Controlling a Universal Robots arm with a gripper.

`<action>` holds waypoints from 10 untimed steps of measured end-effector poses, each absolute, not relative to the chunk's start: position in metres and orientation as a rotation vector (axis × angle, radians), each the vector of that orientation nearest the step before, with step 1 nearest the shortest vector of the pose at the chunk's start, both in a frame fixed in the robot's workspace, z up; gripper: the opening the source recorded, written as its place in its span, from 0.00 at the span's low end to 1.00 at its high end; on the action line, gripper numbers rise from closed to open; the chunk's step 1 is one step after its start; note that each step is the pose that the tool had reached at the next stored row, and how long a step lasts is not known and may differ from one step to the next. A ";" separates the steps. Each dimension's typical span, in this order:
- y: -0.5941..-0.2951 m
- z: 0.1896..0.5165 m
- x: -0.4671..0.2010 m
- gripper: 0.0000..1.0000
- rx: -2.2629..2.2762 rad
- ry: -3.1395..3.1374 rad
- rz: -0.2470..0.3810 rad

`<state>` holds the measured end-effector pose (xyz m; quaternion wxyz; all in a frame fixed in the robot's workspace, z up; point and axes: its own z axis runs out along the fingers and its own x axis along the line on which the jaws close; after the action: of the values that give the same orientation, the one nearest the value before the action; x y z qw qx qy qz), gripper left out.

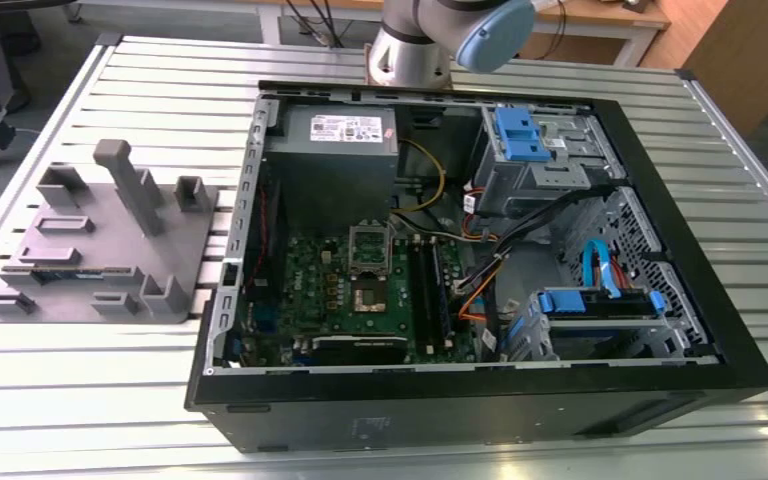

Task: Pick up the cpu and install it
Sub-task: 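Pick up the cpu and move it towards the insertion slot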

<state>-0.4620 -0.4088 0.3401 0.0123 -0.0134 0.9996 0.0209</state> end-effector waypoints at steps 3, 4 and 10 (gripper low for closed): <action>-0.409 0.340 -0.461 0.47 -0.042 3.116 0.065; -0.409 0.340 -0.460 0.47 -0.042 3.116 0.065; -0.409 0.340 -0.457 0.47 -0.042 3.117 0.065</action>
<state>-0.4568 -0.4089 0.3401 0.0117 -0.0134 0.9996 0.0209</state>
